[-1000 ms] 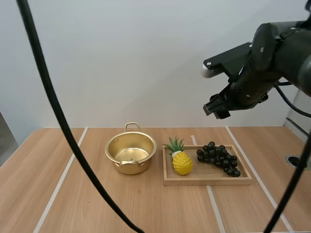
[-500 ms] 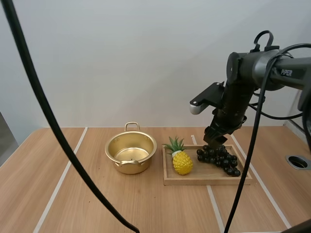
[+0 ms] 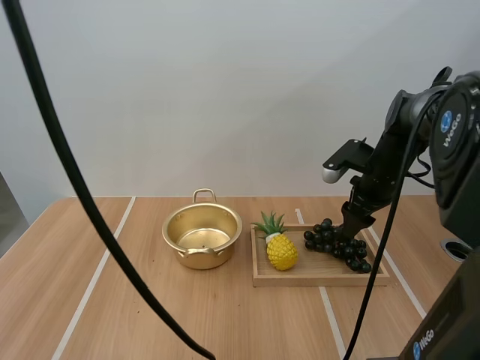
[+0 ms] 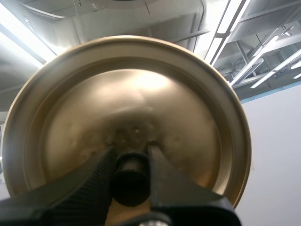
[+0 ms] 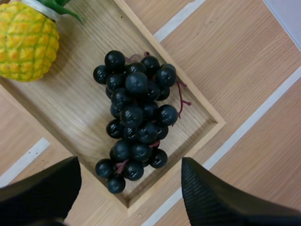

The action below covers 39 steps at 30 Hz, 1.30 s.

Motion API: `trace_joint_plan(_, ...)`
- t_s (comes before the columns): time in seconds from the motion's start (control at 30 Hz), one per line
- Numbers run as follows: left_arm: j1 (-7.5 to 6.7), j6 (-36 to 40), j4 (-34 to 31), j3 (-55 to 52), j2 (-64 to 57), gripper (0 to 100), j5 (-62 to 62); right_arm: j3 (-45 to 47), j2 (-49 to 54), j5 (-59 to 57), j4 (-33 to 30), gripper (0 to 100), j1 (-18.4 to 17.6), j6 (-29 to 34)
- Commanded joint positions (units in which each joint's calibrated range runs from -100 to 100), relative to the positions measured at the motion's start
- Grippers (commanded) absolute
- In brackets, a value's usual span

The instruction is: Open the pot, put the grape inside, and close it

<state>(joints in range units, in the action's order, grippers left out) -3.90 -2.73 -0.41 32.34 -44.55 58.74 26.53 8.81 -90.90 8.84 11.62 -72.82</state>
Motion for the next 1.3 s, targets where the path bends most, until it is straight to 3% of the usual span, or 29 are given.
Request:
trace_joint_plan(0.0, 0.05, 0.3, -0.7, 0.4, 0.2, 0, 1.1, -1.3, -1.4, -2.1, 0.7, 100, 0.4, -2.1)
trace_joint_plan(0.2, 0.05, -1.0, -0.8, 0.4, 0.2, 0, 1.5, -1.3, -3.7, -1.9, 3.4, 100, 0.4, -5.5)
trace_joint_plan(1.27, 0.05, -1.5, -1.1, 0.4, 0.2, 0, 1.5, -1.2, -16.2, -5.0, 8.2, 100, 0.4, -7.7)
